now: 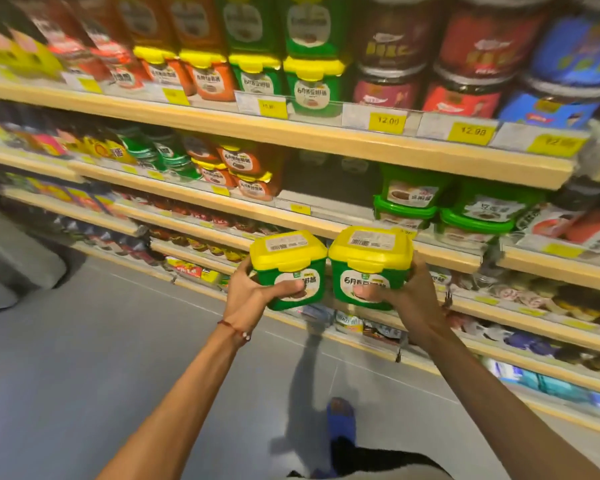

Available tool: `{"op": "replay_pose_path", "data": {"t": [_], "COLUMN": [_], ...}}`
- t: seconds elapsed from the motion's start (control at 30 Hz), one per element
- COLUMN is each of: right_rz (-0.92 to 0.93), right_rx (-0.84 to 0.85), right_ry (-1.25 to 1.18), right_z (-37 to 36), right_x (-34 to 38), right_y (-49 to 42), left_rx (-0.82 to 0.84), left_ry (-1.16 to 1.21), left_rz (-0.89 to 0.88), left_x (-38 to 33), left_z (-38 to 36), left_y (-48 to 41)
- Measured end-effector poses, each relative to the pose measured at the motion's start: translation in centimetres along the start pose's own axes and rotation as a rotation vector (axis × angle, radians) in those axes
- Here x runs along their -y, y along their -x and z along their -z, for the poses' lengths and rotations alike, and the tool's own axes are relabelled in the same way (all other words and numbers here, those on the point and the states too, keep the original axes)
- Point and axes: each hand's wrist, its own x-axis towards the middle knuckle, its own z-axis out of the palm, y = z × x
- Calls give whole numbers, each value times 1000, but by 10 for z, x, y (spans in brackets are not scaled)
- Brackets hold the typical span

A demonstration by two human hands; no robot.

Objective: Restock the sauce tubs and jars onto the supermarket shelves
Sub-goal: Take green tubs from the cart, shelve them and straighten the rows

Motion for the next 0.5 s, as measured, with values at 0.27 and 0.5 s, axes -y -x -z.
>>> {"op": "replay_pose_path", "data": {"t": [0.27, 0.5], "right_rz": [-19, -16], "right_rx": [-115, -306], "right_ry": [-39, -80], "right_z": [-26, -61], "right_x": [4, 2], "right_y": [-65, -85], "left_rx": [89, 249], "left_ry": [-79, -112], "left_rz": [-50, -153], "left_x": [-27, -40], "left_z": [3, 6], "left_y": [-102, -179]}}
